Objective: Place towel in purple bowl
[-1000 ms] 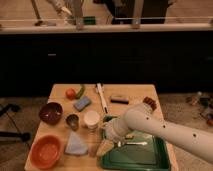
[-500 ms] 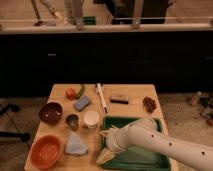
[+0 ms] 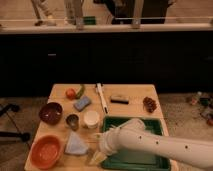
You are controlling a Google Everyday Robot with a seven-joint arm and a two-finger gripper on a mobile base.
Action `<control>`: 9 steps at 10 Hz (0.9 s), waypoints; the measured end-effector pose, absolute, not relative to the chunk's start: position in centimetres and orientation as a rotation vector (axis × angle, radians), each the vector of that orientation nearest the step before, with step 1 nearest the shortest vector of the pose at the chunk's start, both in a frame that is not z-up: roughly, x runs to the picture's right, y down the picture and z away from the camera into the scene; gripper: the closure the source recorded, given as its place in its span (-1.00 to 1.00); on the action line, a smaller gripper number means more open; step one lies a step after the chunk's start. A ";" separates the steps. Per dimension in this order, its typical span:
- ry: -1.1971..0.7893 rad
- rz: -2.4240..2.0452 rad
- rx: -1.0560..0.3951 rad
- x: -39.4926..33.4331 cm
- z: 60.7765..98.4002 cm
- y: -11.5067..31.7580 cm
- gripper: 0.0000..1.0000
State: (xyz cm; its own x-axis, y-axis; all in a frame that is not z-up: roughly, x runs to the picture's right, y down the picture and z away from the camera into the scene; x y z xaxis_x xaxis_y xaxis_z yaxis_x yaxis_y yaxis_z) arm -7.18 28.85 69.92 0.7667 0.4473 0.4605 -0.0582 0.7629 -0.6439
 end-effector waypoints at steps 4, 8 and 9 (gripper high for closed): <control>-0.650 0.269 -0.660 -10.9 71.3 28.4 -0.60; -0.640 0.258 -0.669 -11.6 72.0 28.0 -0.47; -0.639 0.257 -0.673 -11.7 72.0 28.0 -0.31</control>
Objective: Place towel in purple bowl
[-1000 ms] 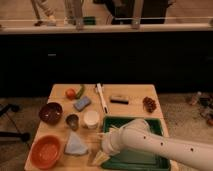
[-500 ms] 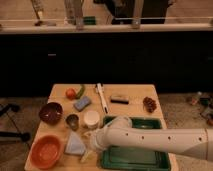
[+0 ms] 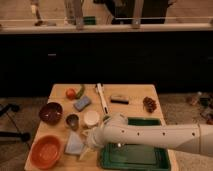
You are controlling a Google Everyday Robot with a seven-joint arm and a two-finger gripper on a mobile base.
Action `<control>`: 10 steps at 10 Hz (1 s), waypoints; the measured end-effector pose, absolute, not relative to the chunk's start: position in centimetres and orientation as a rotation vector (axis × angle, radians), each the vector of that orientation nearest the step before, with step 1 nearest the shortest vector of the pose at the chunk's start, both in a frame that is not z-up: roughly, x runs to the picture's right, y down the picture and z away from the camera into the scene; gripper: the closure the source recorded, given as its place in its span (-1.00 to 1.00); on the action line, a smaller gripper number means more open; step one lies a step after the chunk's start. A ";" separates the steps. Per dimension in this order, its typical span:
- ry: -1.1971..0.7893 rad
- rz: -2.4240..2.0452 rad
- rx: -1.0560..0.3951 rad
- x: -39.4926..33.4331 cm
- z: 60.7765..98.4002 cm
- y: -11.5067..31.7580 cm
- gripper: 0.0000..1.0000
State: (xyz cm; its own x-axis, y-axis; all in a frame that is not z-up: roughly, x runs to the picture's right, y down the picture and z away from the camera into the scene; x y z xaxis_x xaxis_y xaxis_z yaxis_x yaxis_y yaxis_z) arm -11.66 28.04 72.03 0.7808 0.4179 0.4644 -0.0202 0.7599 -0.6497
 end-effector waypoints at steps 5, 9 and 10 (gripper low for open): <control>-0.655 0.217 -0.697 -12.2 72.1 27.8 0.70; -0.667 0.188 -0.721 -12.7 72.1 27.7 1.00; -0.670 0.184 -0.720 -12.7 72.0 27.5 1.00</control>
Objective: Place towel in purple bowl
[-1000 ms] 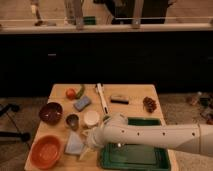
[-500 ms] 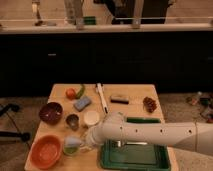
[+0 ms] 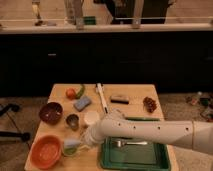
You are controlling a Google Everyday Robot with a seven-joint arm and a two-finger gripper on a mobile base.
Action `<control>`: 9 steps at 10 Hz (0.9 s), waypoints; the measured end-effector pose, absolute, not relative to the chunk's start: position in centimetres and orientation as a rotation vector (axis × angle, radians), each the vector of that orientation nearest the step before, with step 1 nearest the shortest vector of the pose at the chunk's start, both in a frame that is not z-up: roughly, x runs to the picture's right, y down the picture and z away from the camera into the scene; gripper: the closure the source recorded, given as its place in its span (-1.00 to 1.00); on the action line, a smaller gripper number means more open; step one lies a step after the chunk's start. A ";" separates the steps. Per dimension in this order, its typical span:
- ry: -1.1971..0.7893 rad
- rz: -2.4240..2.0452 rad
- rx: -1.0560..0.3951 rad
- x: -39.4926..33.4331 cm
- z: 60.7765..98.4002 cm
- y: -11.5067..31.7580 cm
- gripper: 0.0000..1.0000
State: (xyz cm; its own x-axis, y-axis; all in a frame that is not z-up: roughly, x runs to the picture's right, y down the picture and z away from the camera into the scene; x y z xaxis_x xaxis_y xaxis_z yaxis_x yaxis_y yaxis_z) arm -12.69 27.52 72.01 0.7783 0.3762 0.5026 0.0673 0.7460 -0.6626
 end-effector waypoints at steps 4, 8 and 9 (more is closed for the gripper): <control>-0.659 0.133 -0.672 -12.4 70.8 24.6 1.00; -0.667 0.072 -0.625 -12.8 69.2 21.5 1.00; -0.673 0.046 -0.610 -13.3 68.5 20.6 1.00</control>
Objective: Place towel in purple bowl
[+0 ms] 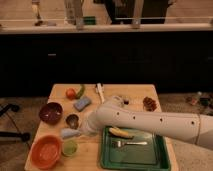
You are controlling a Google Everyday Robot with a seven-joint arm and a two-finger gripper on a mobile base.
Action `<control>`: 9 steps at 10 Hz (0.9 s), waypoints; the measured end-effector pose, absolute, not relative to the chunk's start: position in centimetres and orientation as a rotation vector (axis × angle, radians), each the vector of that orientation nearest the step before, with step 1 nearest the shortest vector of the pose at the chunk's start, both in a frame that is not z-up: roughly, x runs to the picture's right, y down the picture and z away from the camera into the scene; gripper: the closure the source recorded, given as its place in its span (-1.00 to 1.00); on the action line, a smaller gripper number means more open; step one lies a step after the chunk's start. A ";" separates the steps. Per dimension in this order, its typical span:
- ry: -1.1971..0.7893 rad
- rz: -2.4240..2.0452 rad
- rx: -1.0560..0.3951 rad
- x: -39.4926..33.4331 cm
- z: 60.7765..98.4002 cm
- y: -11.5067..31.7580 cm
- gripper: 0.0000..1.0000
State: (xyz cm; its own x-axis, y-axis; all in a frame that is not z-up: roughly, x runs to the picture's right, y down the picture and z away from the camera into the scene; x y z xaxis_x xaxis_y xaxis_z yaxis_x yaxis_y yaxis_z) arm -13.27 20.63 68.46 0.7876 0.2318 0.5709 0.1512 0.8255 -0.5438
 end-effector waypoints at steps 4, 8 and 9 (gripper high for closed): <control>-0.700 -0.018 -0.581 -15.2 67.2 18.7 1.00; -0.725 -0.070 -0.575 -18.0 66.7 17.5 1.00; -0.725 -0.071 -0.576 -18.1 66.7 17.5 1.00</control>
